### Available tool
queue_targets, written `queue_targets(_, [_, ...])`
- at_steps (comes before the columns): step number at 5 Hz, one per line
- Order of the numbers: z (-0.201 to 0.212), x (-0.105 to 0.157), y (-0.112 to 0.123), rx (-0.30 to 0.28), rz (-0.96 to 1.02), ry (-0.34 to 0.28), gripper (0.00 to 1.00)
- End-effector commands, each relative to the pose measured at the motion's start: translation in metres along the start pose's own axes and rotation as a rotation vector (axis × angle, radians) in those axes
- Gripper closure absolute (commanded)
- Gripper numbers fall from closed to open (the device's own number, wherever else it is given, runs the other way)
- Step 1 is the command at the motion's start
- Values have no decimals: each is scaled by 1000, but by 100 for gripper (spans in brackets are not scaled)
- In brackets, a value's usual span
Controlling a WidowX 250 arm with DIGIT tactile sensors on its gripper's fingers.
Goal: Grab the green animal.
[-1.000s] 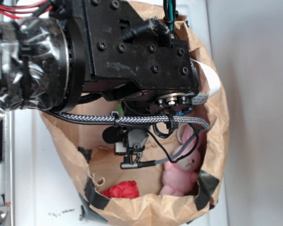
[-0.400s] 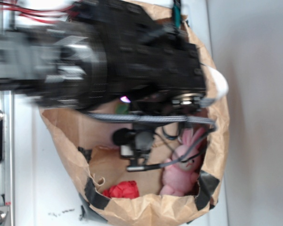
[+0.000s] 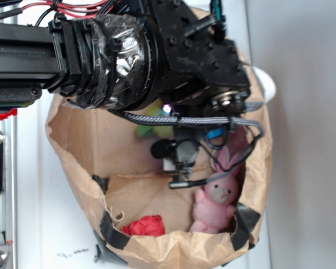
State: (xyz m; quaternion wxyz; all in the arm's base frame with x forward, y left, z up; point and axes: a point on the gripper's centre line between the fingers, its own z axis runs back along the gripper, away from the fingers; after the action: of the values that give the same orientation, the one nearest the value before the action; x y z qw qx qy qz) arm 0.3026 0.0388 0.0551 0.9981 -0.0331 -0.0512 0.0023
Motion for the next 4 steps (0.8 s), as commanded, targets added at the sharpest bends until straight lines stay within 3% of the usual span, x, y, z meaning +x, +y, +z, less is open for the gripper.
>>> queue_targets(1, [-7, 30, 23, 89, 79, -31, 0])
queue_targets(4, [-33, 4, 15, 238, -18, -81, 0])
